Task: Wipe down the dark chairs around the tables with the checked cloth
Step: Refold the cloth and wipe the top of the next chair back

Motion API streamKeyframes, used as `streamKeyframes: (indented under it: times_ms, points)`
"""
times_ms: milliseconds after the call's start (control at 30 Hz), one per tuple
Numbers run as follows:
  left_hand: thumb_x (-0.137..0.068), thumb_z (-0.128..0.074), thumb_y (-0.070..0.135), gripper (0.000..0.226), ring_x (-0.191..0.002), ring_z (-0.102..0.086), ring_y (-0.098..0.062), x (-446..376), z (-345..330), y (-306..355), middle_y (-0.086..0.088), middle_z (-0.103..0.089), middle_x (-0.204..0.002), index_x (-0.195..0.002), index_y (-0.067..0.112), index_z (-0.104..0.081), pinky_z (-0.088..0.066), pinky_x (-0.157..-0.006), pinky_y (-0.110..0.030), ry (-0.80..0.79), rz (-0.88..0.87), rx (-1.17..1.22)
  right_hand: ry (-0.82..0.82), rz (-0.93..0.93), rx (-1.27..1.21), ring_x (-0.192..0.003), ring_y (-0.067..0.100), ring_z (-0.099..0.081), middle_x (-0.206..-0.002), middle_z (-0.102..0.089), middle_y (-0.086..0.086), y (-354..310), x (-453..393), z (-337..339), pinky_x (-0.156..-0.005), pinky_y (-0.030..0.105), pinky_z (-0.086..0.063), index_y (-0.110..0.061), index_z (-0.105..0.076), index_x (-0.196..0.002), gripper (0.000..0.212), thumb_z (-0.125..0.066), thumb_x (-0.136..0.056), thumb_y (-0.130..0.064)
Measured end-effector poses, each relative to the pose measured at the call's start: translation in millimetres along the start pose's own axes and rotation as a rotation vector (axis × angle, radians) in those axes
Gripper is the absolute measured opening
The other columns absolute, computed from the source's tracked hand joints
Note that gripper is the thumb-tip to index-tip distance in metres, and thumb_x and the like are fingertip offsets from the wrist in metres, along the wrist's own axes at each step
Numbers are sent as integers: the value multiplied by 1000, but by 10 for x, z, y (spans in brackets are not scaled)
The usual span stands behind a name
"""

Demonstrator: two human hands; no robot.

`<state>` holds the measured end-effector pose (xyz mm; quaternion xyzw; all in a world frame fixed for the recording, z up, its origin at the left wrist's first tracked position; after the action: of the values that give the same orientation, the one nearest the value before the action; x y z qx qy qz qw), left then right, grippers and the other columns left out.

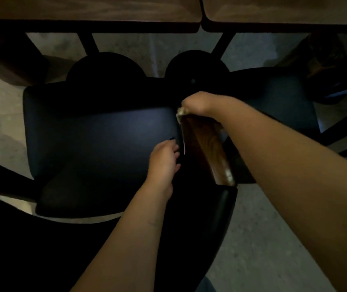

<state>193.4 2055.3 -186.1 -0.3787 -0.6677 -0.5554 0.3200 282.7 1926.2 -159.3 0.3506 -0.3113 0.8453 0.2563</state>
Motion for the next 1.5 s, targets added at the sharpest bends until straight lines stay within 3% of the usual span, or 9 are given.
streamKeyframes:
  times_ms: [100, 233, 400, 600, 867, 1000, 1167, 1267, 1500]
  points:
    - [-101, -44, 26, 33, -99, -64, -6, 27, -171, -74, 2, -67, -118, -131, 23, -56, -50, -91, -24, -133, -95, -199, 68, 28, -267, -69, 20, -59, -77, -56, 6, 216, 53, 47, -66, 26, -43, -9, -59, -81, 21, -44, -94, -15]
    - [-103, -39, 17, 28, -85, -68, -5, -1, -91, -105, 3, -73, -95, -120, 18, -61, -52, -73, -14, -90, -22, -58, 118, 302, -68, -125, 15, -46, -127, -59, 4, 297, 384, -35, -100, 9, -28, -10, -66, -119, 32, -44, -96, -17]
    - [-104, -38, 27, 26, -73, -68, -2, -19, -94, -101, 5, -75, -91, -107, 18, -62, -50, -64, -15, -153, 15, -75, 136, 470, -106, -129, 4, -35, -133, -52, -2, 383, 550, -95, -101, 2, -13, -11, -64, -122, 37, -44, -93, -21]
    - [-101, -41, 42, 38, -109, -65, -18, 45, -160, -103, -2, -70, -116, -124, 23, -63, -47, -102, -40, -184, -29, -217, 86, 201, -285, -87, 19, -51, -93, -57, 7, 348, 51, 1, -64, 22, -38, -14, -66, -97, 21, -46, -93, -17]
    - [-100, -45, 28, 26, -69, -69, -4, 74, -208, -116, 6, -74, -82, -91, 21, -68, -52, -63, -18, -242, -112, -284, 288, 581, -367, -145, -1, 2, -158, -16, -15, 701, 1289, -581, -119, 24, -6, -22, -53, -135, 54, -41, -83, -24]
    - [-102, -40, 34, 37, -116, -62, -20, 175, -284, -86, -6, -66, -124, -128, 16, -61, -44, -104, -41, -312, -124, -204, 315, 468, -492, -146, 7, 11, -159, -11, -8, 572, 940, -422, -120, 41, 1, -14, -43, -142, 51, -45, -92, -6]
    - [-103, -32, 44, 47, -107, -67, -19, 185, -268, -94, -7, -71, -115, -127, 16, -61, -50, -99, -35, -272, -69, -203, 362, 202, -397, -103, 24, -56, -98, -62, 8, 408, 266, -94, -76, 29, -42, -9, -64, -84, 21, -46, -92, -13]
    - [-100, -33, 53, 49, -97, -71, -15, 202, -249, -103, -2, -74, -105, -120, 22, -66, -53, -91, -32, -287, -35, -245, 310, 70, -529, -59, 7, -41, -67, -42, -2, 553, 93, -7, -51, 16, -37, -20, -41, -64, 33, -40, -96, -11]
    - [-100, -34, 52, 51, -93, -72, -16, 236, -244, -84, -4, -75, -101, -115, 18, -69, -52, -83, -32, -277, -42, -254, 257, 65, -1062, -73, 9, -66, -74, -66, 1, 880, 216, -337, -71, 23, -49, -21, -67, -78, 24, -50, -93, -29]
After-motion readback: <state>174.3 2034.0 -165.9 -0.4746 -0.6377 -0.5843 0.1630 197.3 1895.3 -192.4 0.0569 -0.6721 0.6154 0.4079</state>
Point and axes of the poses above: each hand's wrist, its own x-axis away from the middle knuckle, its own z-axis out of the back of the hand, y = z × x, the point moved 3 cm from there along -x, towards the middle knuckle
